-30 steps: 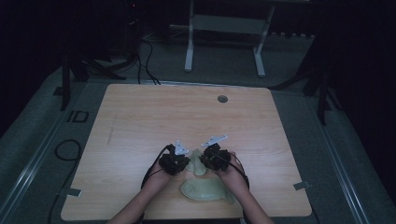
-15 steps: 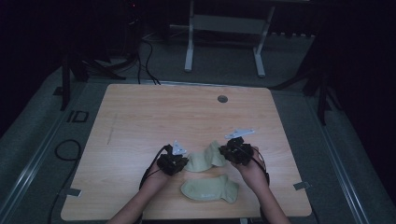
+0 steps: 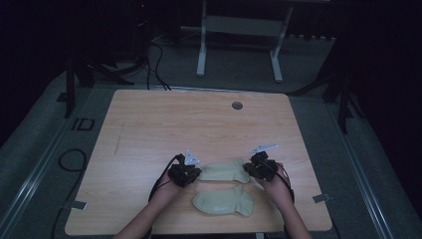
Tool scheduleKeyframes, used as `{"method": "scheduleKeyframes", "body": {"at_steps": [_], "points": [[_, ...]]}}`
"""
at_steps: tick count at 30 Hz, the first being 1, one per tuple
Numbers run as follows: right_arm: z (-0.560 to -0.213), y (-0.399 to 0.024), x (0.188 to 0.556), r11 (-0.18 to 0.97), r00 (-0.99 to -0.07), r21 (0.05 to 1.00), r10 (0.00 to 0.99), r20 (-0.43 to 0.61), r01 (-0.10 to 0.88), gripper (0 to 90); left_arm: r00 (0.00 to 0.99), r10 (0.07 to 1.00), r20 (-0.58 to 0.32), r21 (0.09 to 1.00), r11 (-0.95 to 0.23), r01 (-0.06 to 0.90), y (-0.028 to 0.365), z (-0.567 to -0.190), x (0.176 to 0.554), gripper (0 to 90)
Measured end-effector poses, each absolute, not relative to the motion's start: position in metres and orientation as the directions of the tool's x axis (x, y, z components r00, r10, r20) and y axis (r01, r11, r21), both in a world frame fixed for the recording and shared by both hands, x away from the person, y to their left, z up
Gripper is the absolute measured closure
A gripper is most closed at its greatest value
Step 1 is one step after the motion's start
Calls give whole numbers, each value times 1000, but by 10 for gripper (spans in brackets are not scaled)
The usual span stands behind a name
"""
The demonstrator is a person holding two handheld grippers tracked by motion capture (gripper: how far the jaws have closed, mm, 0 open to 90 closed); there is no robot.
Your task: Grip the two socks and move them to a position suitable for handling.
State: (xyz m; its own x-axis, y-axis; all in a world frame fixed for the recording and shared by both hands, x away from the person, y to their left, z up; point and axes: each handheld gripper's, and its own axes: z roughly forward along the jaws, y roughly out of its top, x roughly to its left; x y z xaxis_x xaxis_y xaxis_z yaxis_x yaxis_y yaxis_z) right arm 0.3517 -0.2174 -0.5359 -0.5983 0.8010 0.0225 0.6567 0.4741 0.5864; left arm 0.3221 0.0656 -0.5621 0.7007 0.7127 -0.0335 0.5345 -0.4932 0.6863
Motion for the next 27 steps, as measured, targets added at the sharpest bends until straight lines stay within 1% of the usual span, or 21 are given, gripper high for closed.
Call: {"method": "scheduleKeyframes", "body": {"at_steps": [5,6,7,9,10,12,13,16,18,22,24,27], "points": [[-542,-219,353,477,-592,572,806,19,668,796,705,707,-60,692,-480,540,65,-563,321,862],[-543,-219,353,484,-594,565,804,14,668,760,705,707,-65,688,-479,544,66,-563,320,862],[-544,-219,354,484,-592,563,806,12,670,706,701,711,-62,686,-479,547,66,-562,320,812],[-540,-222,353,468,-583,578,812,17,669,701,666,746,-8,717,-460,524,68,-557,316,714],[-536,-223,351,455,-578,591,816,25,667,706,659,752,-5,729,-448,517,69,-555,315,703],[-531,-223,347,452,-582,606,813,23,655,732,650,760,-12,748,-425,510,71,-549,313,704],[-530,-222,346,452,-585,610,811,24,651,760,662,749,-28,750,-422,509,71,-547,313,713],[-531,-216,338,464,-608,615,793,33,638,799,706,708,-24,734,-467,494,64,-545,310,825],[-535,-213,337,473,-617,609,786,34,637,808,722,691,-15,712,-500,493,56,-548,310,849],[-547,-209,338,490,-623,582,781,37,649,813,716,698,-32,682,-508,525,51,-560,314,848],[-548,-211,338,485,-627,590,778,45,645,810,712,701,-50,692,-490,531,52,-562,315,848],[-548,-214,340,506,-638,586,770,24,633,809,714,698,-59,694,-485,532,53,-563,316,848]]}}
